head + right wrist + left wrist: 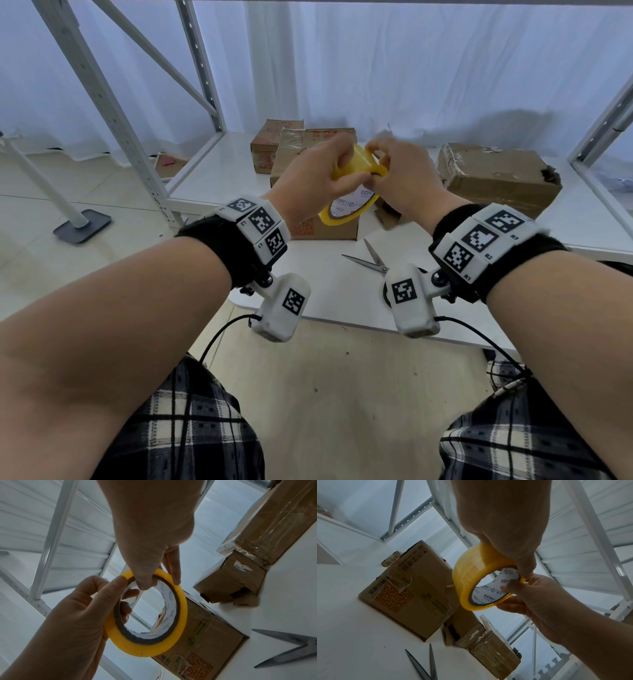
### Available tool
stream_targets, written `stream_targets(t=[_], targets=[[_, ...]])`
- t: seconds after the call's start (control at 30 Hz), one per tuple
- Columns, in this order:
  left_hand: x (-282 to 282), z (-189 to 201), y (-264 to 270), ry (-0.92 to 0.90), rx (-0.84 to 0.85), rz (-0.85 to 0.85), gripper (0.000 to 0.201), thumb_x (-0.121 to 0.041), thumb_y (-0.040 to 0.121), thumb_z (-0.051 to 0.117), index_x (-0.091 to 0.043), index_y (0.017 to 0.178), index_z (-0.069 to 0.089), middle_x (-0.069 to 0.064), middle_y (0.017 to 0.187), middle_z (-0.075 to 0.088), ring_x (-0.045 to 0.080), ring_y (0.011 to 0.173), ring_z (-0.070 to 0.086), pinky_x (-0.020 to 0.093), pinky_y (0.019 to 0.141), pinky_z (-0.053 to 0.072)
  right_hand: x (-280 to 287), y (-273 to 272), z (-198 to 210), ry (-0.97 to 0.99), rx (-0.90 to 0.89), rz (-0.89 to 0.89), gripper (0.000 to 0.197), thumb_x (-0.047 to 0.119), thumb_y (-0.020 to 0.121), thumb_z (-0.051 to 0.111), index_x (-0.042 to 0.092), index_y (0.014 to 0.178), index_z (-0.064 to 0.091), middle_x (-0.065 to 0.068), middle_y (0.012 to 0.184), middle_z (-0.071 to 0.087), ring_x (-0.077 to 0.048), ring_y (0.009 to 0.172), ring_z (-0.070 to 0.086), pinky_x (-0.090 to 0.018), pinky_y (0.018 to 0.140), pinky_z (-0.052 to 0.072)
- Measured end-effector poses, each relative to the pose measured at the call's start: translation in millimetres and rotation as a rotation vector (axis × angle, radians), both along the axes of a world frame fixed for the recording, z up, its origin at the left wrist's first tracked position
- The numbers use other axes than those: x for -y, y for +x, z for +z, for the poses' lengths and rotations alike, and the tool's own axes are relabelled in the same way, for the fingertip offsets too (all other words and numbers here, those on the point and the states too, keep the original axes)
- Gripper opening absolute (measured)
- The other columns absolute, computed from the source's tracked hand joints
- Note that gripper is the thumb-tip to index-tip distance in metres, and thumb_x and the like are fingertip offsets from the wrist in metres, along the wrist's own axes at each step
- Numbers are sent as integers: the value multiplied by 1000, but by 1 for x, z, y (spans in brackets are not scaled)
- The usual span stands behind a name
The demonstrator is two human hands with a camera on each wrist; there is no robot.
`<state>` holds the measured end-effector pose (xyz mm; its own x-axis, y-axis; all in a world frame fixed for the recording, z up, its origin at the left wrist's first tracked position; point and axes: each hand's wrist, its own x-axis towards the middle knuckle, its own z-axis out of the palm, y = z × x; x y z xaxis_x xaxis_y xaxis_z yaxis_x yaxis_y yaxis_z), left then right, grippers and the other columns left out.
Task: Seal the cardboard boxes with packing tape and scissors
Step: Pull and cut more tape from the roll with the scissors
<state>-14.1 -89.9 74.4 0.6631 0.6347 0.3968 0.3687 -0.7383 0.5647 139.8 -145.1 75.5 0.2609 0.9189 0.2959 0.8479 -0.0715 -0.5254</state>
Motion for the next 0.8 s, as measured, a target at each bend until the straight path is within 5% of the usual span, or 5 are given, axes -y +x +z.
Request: stream_targets(t=[0.13, 0.33, 0.6, 0.73, 0.8], targets=[[2, 4, -2, -45, -20, -49, 35, -33, 89, 65, -16, 114, 47, 8, 88, 61, 30, 71, 60, 38, 63, 52, 0, 1, -2, -12, 8, 1, 46, 20, 85, 68, 17, 129, 54, 0, 103, 59, -10, 88, 49, -22, 76, 35], [-1, -1, -2, 62, -17, -24, 31, -31, 90, 64, -13, 82, 41, -4, 71, 43, 9, 61, 37, 26, 59, 33, -2, 1, -2, 5, 4, 10, 44, 19, 85, 68, 17, 127, 55, 2, 96, 54, -12, 85, 49, -23, 75, 36], [-10, 1, -6, -68, -62, 15, 62, -38, 81, 73, -13, 131, 46, -6, 106, 54, 16, 98, 56, 19, 76, 46, -7, 6, -7, 61, -298, 17, 47, 6, 83, 59, 13, 129, 58, -9, 107, 68, -24, 100, 63, -43, 91, 52], [-10, 0, -6, 21, -31, 132, 54, -42, 83, 69, -9, 124, 53, 3, 104, 61, 19, 92, 57, 33, 79, 48, -7, -3, 1, 95, -537, 116, 43, -3, 89, 46, 9, 129, 58, 2, 118, 63, -9, 109, 58, -20, 96, 46], [-10, -1, -6, 45, -43, 153, 51, -40, 84, 68, -9, 121, 54, 5, 104, 62, 19, 90, 57, 33, 78, 48, -6, -9, 4, 121, -647, 147, 34, 4, 93, 45, 12, 119, 65, 4, 110, 65, -9, 107, 59, -23, 97, 45]])
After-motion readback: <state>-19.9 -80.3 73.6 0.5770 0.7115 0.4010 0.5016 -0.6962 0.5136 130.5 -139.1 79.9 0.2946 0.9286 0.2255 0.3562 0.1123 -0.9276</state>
